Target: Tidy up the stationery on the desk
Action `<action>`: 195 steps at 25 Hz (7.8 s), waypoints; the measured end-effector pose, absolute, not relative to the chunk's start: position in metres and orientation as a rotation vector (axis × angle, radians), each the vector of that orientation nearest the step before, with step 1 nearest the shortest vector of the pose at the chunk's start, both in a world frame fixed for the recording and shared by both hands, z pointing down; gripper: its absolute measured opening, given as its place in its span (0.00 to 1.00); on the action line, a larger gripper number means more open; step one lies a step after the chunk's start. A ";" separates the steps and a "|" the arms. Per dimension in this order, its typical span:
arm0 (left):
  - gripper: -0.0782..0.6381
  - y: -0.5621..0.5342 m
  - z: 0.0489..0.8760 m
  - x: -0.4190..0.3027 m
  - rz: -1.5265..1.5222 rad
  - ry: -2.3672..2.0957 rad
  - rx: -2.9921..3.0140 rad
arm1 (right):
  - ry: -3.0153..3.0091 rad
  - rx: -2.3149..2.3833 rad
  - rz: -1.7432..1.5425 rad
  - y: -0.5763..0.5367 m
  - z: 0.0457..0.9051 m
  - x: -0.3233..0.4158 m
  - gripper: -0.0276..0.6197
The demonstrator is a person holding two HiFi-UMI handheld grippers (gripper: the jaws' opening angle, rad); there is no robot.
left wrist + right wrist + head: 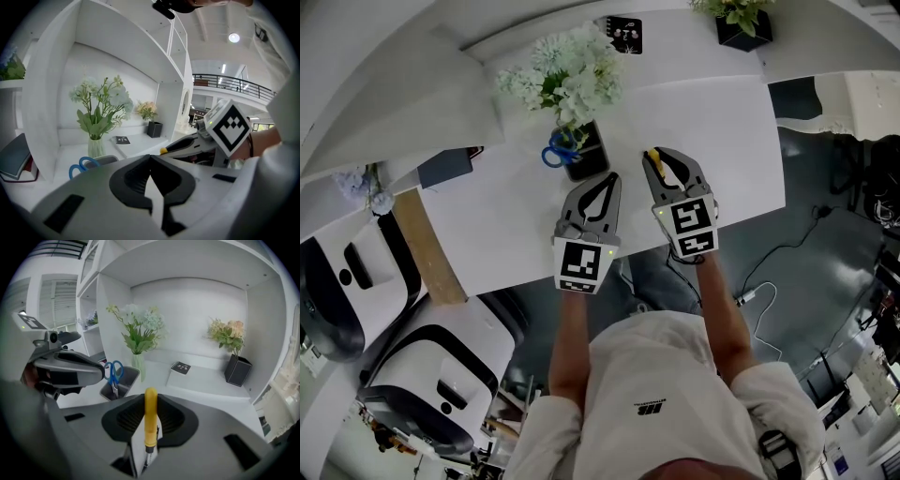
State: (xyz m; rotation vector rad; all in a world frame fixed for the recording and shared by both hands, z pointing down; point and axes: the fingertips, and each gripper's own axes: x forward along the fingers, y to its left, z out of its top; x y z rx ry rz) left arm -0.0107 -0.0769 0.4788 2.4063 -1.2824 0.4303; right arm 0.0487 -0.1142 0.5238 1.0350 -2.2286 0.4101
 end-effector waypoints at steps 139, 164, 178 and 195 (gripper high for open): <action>0.11 -0.065 0.475 -0.054 0.415 -1.419 2.309 | -2.539 0.989 0.434 -0.123 0.467 -0.005 0.11; 0.11 -0.061 0.474 -0.098 0.384 -1.559 2.205 | -2.768 0.875 0.456 -0.150 0.461 -0.078 0.11; 0.11 -0.057 0.458 -0.100 0.377 -1.545 2.253 | -2.645 0.922 0.419 -0.122 0.480 -0.054 0.15; 0.11 -0.023 0.415 -0.091 0.358 -1.492 2.390 | -2.601 1.047 0.288 -0.051 0.428 -0.017 0.07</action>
